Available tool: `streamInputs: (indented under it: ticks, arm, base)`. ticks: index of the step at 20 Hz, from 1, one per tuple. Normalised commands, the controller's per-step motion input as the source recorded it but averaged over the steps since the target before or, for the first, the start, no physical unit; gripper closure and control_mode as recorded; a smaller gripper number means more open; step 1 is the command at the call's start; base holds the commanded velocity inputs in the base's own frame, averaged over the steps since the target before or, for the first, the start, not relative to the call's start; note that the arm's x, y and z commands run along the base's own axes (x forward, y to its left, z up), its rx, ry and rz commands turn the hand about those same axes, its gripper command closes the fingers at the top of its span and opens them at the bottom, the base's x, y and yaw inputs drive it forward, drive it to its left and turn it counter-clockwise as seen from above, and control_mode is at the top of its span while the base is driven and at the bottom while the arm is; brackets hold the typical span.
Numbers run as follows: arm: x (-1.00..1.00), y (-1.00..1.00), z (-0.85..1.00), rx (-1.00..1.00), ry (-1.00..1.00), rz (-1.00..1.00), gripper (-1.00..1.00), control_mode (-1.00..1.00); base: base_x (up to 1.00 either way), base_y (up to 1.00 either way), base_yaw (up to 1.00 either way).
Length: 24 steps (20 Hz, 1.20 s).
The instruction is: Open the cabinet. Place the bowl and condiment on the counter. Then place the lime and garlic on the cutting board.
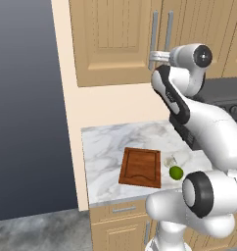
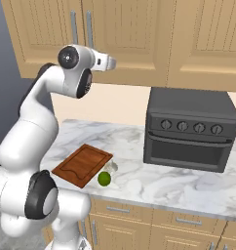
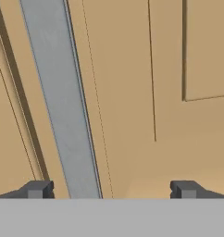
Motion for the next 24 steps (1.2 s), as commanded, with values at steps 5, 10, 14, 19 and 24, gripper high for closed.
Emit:
streamInputs:
  ticks: [5, 10, 14, 19, 24]
  arm:
    - [0.56, -0.04, 0.00, 0.01, 0.00, 0.00, -1.00, -1.00]
    - [0.40, -0.18, 0.00, 0.01, 0.00, 0.00, 1.00, -1.00]
    - [0.01, 0.00, 0.00, 0.00, 0.01, 0.00, 1.00, -1.00]
    - [-0.26, -0.33, 0.00, 0.04, 0.06, 0.00, 1.00, -1.00]
    - [-0.89, -0.56, 0.00, 0.05, 0.11, -0.06, 1.00, -1.00]
  base:
    - [0.00, 0.00, 0.00]
    - [0.00, 0.00, 0.00]
    - [0.00, 0.00, 0.00]
    - [0.00, 0.00, 0.00]
    - [0.00, 0.00, 0.00]
